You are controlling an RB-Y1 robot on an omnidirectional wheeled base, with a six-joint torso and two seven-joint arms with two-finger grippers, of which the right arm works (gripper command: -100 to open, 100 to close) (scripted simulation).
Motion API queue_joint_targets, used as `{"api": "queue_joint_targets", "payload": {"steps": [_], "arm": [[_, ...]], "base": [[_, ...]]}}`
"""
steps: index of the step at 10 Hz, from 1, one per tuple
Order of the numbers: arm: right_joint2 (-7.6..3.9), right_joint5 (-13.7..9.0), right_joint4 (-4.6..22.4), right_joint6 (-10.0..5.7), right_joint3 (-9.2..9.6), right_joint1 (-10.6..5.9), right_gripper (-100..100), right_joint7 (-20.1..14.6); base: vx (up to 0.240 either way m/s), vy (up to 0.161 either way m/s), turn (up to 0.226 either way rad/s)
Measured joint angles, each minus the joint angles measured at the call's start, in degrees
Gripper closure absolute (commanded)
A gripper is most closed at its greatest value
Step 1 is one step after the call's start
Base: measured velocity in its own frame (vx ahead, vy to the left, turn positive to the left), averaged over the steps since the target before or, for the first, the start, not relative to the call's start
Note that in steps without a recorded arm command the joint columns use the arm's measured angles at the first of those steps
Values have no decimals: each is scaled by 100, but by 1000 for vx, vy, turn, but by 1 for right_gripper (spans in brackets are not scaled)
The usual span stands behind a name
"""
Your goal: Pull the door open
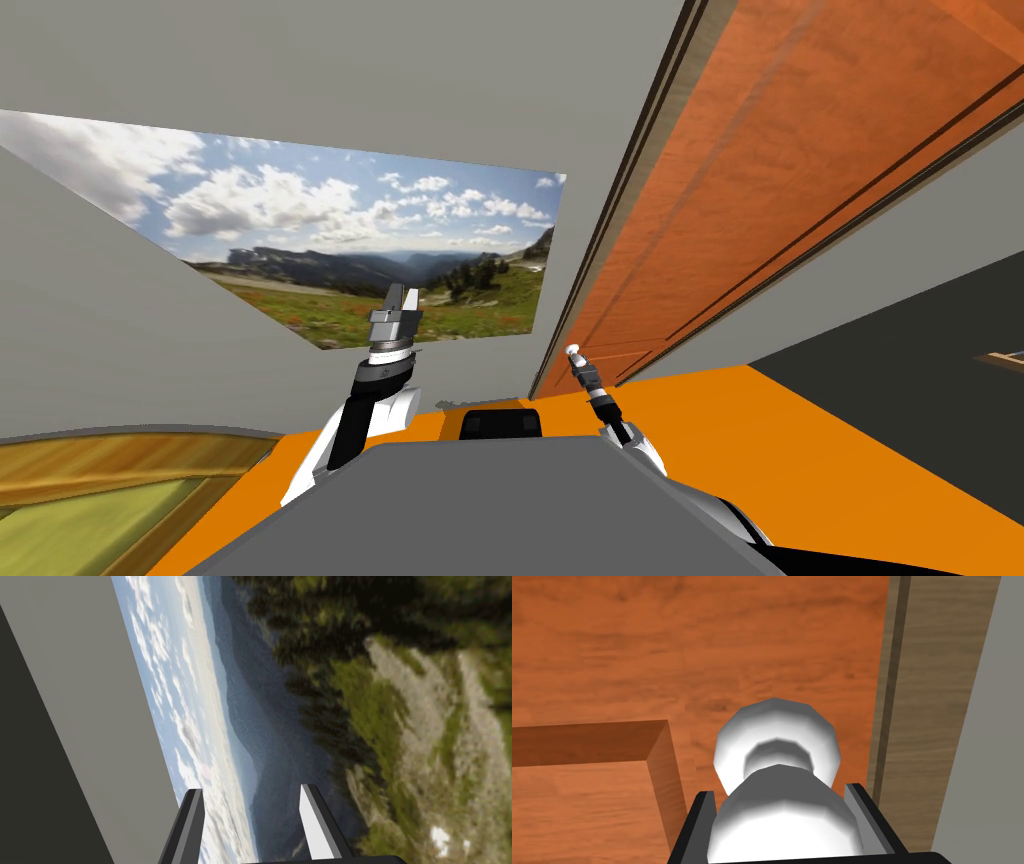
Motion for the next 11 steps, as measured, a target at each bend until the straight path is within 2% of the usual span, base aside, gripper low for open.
{"api": "queue_joint_targets", "payload": {"steps": [3,11], "arm": [[3,-99,-3,32,24,-7,100,-292],[51,-470,-95,163,143,-26,100,-1458]], "base": [[-34,-28,64],[-46,-25,64]]}}
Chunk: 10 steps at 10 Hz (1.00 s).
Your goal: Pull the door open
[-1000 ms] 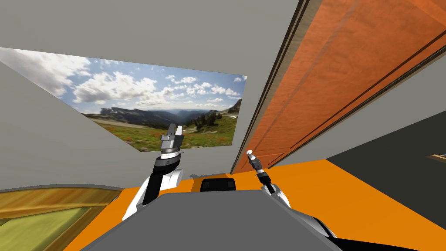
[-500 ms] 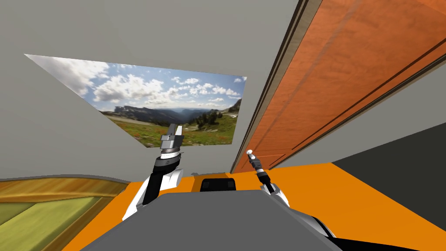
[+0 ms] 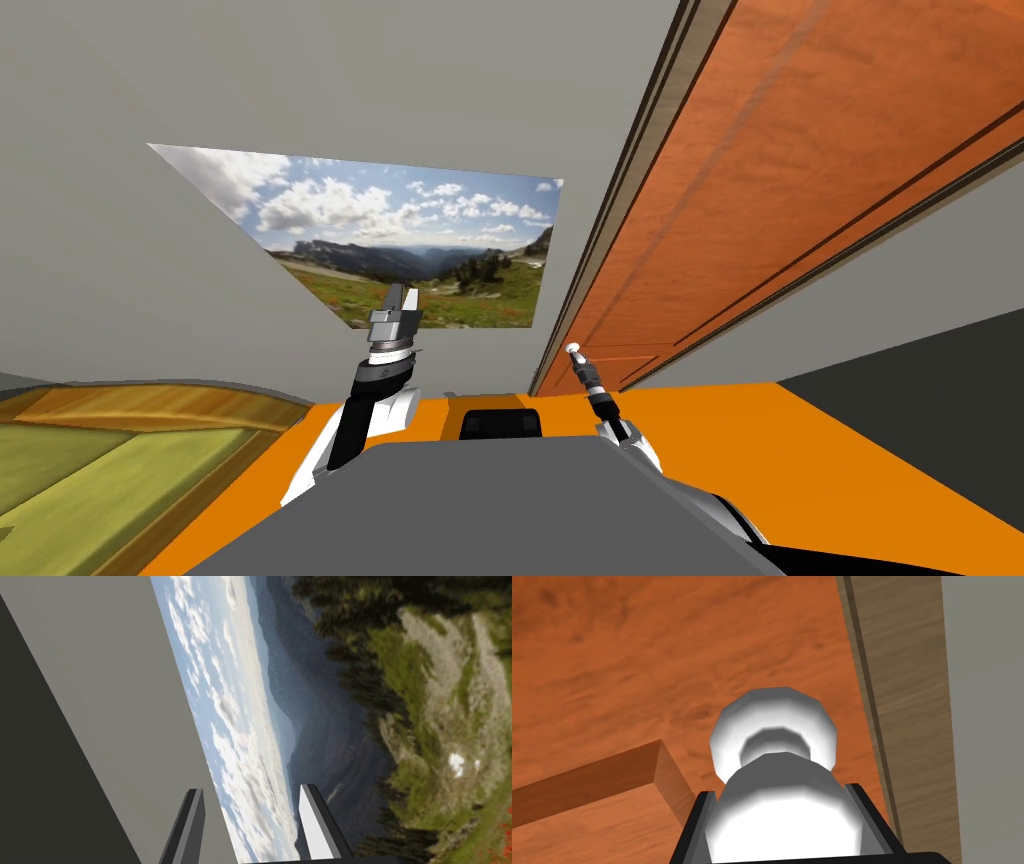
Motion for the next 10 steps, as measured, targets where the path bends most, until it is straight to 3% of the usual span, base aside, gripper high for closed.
{"api": "queue_joint_targets", "payload": {"steps": [10], "arm": [[34,-501,-97,154,132,-18,100,-1388]], "base": [[-46,-28,66]]}}
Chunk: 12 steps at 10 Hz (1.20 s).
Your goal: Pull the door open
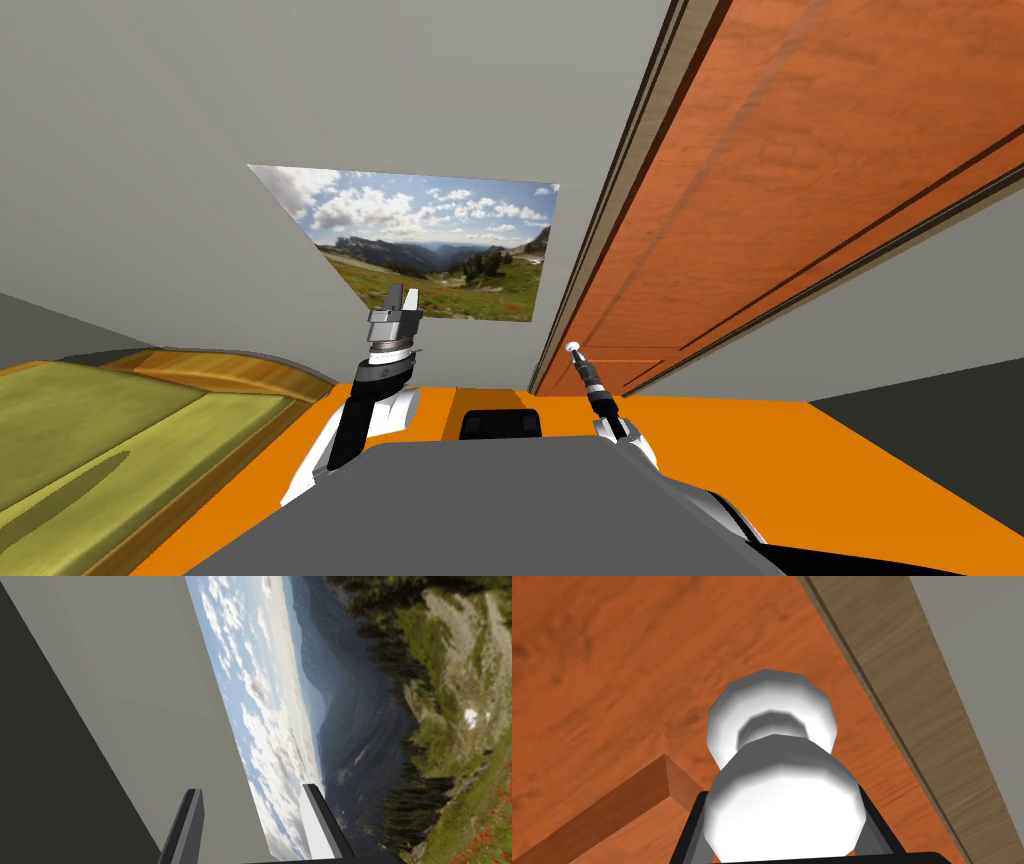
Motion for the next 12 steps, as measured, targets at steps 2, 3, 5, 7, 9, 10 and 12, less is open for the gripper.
{"api": "queue_joint_targets", "payload": {"steps": [2,3,5,7,9,10,12], "arm": [[8,-90,-29,35,23,4,100,-248],[11,-172,-55,67,40,6,100,-409],[25,-268,-74,98,70,-1,100,-684],[33,-361,-125,147,94,20,100,-943],[34,-493,-112,174,126,-4,100,-1243],[35,-560,-86,175,143,-25,100,-1394],[42,-661,-113,213,164,-20,100,-1646]], "base": [[-56,-29,97],[-56,-36,48],[-48,-25,56],[-54,-31,101],[-56,-32,66],[-49,-22,42],[-48,-21,65]]}}
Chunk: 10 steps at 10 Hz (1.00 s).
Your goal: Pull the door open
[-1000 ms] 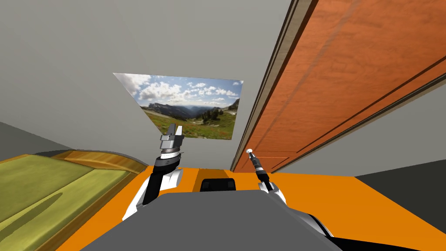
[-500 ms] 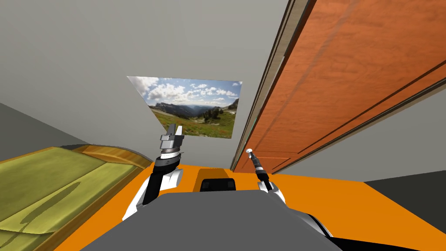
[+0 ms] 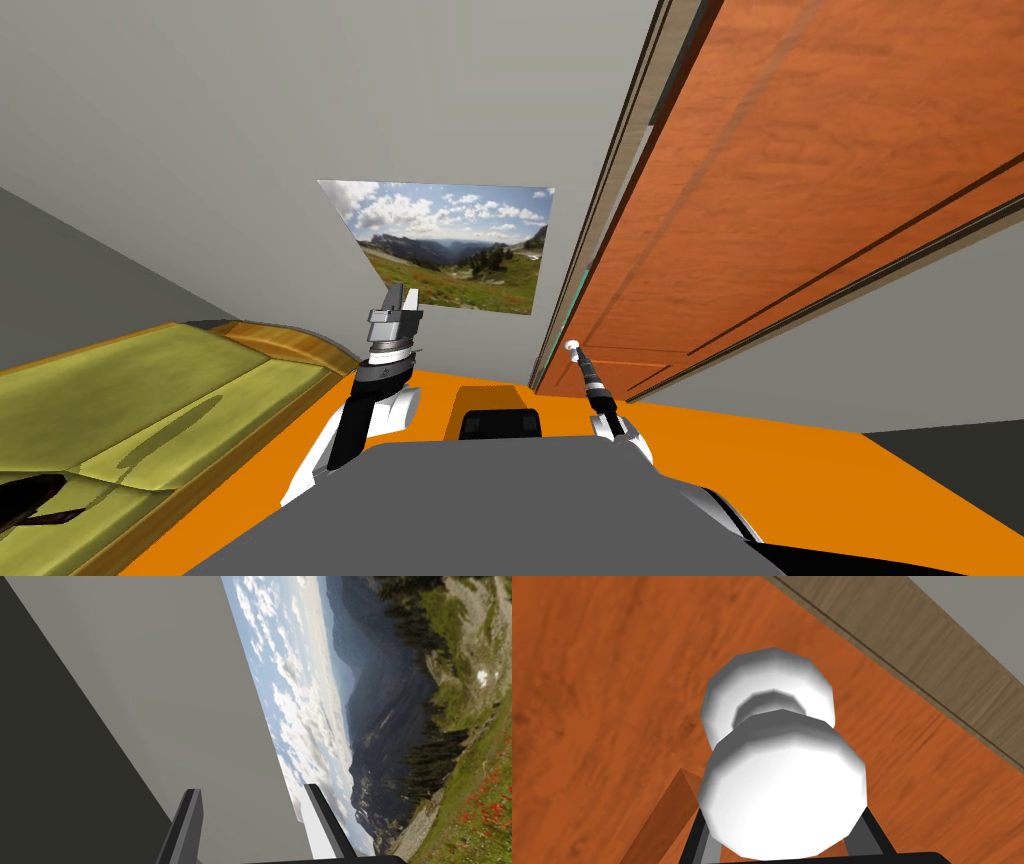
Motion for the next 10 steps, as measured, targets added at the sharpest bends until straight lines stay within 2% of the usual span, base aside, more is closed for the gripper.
{"api": "queue_joint_targets", "payload": {"steps": [6,7,10], "arm": [[32,-340,-99,148,92,3,100,-791],[52,-406,-237,231,116,72,100,-947],[50,-614,-115,231,154,2,100,-1357]], "base": [[-61,-32,79],[-48,-21,58],[-66,-33,95]]}}
